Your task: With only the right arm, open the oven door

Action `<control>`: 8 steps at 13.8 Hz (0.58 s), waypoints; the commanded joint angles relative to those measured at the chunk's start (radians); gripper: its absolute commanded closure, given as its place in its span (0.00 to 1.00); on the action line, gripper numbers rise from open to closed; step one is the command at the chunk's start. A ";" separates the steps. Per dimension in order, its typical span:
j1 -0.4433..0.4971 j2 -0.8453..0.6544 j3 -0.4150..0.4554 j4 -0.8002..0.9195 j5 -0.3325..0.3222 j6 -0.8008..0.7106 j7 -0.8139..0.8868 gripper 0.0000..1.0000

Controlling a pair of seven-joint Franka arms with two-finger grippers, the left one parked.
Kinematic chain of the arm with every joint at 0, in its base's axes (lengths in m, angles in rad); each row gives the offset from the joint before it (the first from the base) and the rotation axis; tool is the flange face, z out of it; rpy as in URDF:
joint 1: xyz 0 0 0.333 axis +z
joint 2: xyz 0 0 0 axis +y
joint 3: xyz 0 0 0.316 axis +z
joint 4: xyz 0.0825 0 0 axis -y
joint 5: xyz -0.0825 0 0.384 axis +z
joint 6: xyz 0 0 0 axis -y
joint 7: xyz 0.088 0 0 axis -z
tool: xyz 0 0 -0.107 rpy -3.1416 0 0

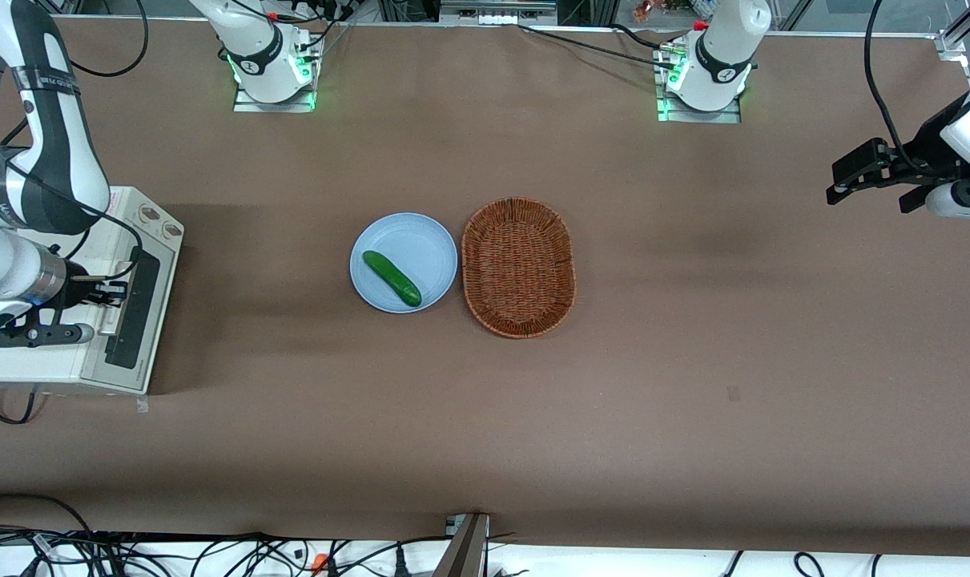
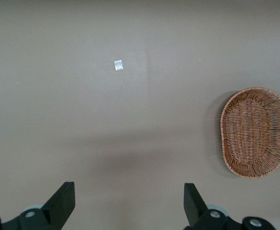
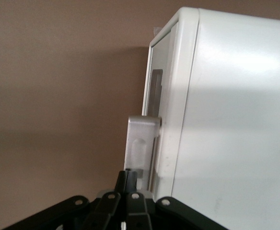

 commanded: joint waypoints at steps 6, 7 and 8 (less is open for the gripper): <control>-0.017 -0.004 -0.002 -0.092 -0.013 0.112 0.070 1.00; -0.008 0.003 -0.001 -0.092 -0.007 0.113 0.111 1.00; 0.012 0.026 -0.001 -0.086 -0.002 0.121 0.147 1.00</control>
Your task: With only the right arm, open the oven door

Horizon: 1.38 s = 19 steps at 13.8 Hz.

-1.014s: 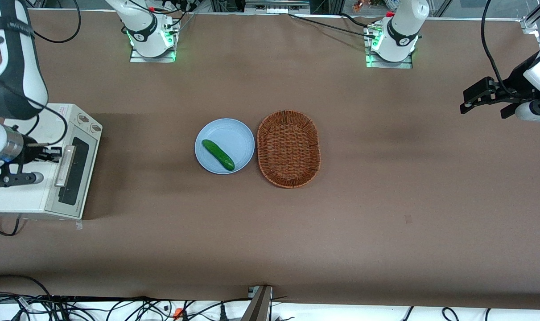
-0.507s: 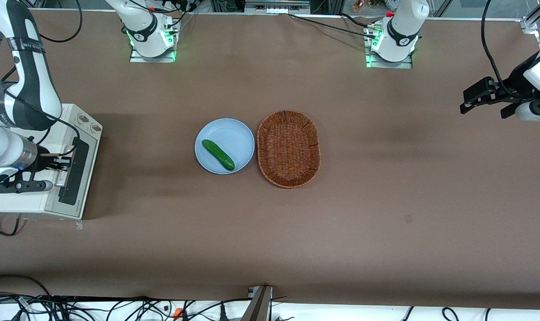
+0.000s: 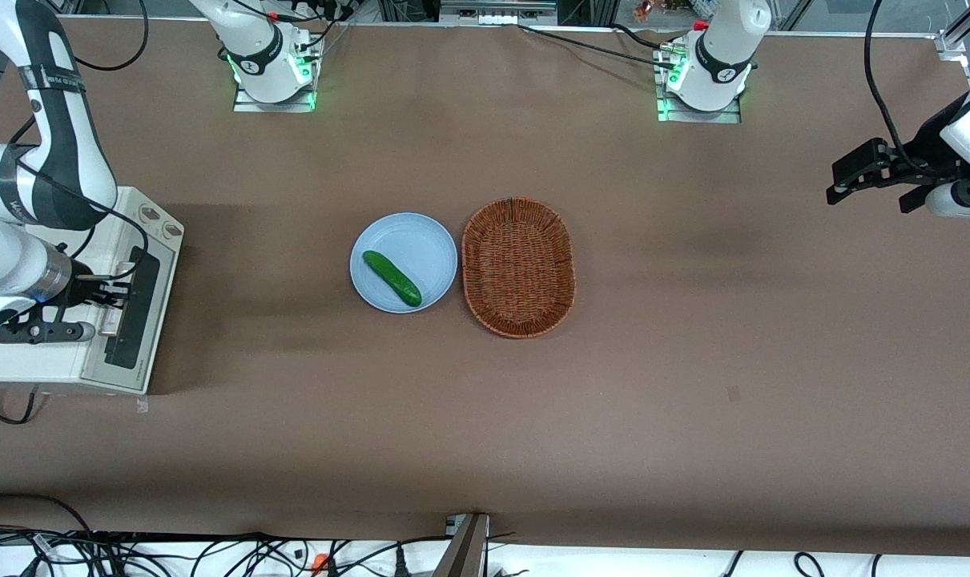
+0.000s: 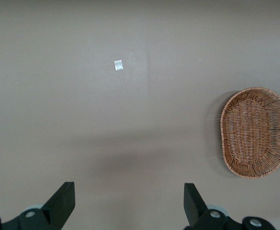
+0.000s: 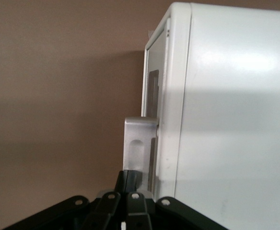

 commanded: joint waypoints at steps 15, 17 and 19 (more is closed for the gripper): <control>0.247 0.107 0.005 0.028 -0.005 0.134 0.532 0.00; 0.237 0.017 0.022 0.019 0.017 0.085 0.421 0.00; 0.205 -0.071 0.067 0.022 0.082 0.018 0.368 0.00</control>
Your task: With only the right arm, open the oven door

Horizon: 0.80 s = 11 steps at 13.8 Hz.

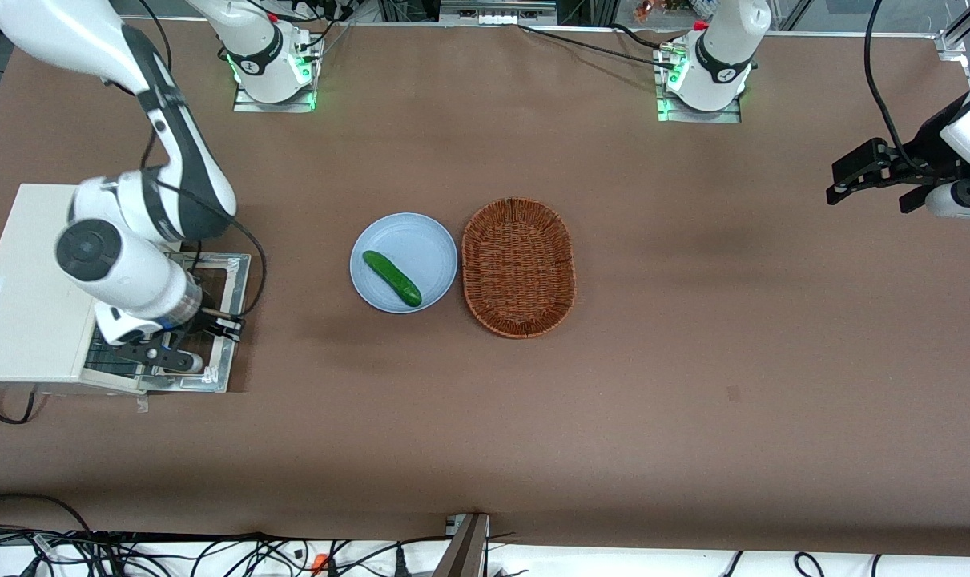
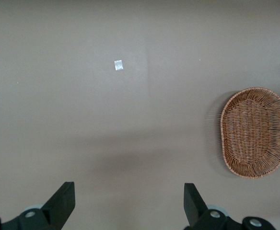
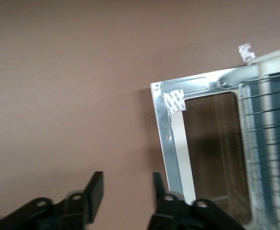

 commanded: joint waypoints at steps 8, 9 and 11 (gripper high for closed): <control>-0.097 -0.396 0.085 -0.013 0.187 -0.381 -0.350 0.00; -0.104 -0.409 0.085 -0.013 0.209 -0.393 -0.390 0.00; -0.112 -0.420 0.082 -0.010 0.218 -0.401 -0.433 0.00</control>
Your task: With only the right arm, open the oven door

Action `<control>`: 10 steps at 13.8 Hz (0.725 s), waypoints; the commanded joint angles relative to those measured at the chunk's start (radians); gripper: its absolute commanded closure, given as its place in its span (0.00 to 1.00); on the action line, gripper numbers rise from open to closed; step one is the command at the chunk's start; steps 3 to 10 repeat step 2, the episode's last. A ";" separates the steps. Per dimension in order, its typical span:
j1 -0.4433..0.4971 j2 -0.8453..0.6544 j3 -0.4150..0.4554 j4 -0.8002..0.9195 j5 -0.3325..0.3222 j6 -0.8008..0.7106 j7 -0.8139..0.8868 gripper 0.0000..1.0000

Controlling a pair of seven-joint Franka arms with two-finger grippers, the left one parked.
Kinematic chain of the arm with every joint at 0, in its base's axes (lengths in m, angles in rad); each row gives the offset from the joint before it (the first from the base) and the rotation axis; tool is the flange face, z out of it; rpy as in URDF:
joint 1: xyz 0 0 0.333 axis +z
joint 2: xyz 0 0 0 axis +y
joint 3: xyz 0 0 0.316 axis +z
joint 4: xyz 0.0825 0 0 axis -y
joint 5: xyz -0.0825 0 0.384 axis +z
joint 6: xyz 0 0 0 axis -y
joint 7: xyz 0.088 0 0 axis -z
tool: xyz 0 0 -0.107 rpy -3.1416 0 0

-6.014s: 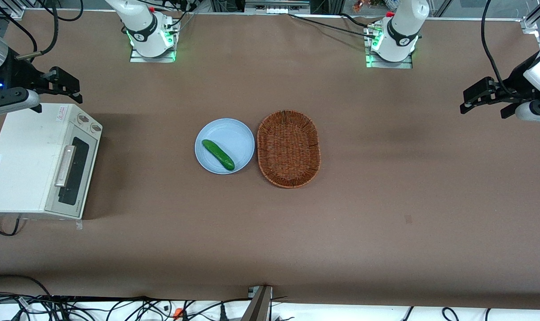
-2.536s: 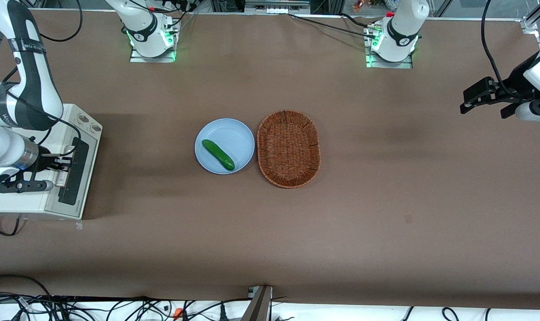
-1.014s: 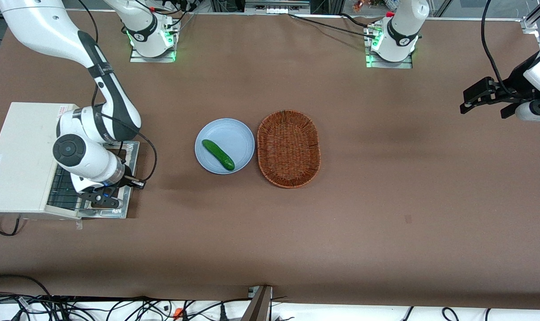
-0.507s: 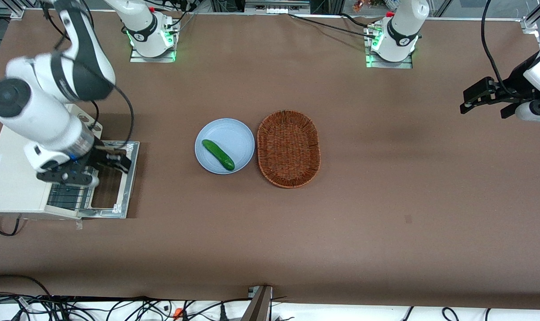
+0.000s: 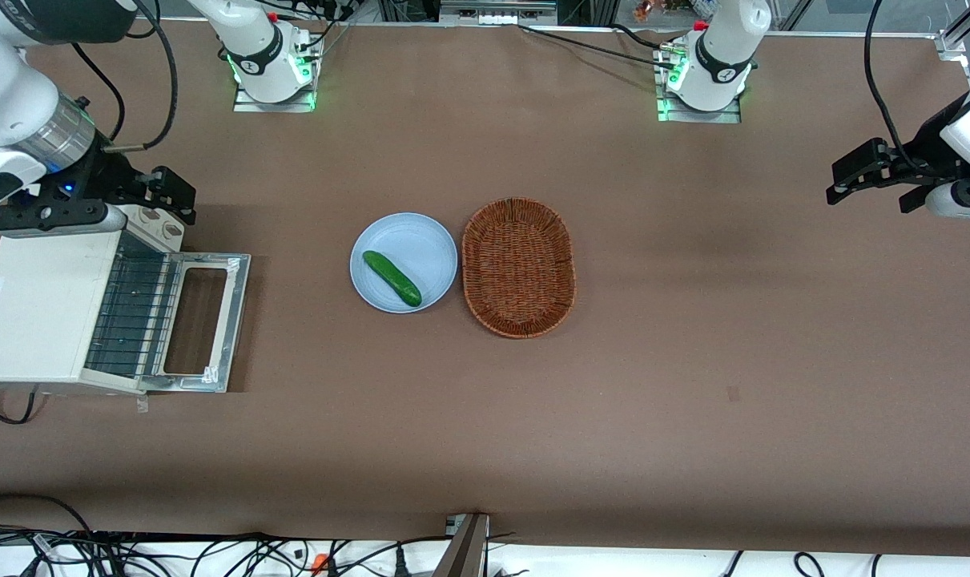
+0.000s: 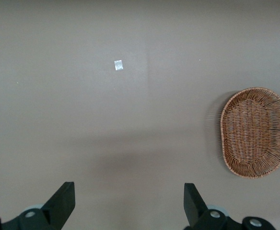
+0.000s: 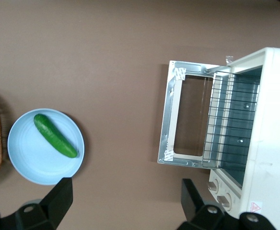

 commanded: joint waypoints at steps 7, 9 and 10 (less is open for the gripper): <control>-0.028 -0.021 0.013 -0.001 0.026 -0.023 -0.055 0.00; -0.028 -0.021 0.013 -0.001 0.026 -0.023 -0.055 0.00; -0.028 -0.021 0.013 -0.001 0.026 -0.023 -0.055 0.00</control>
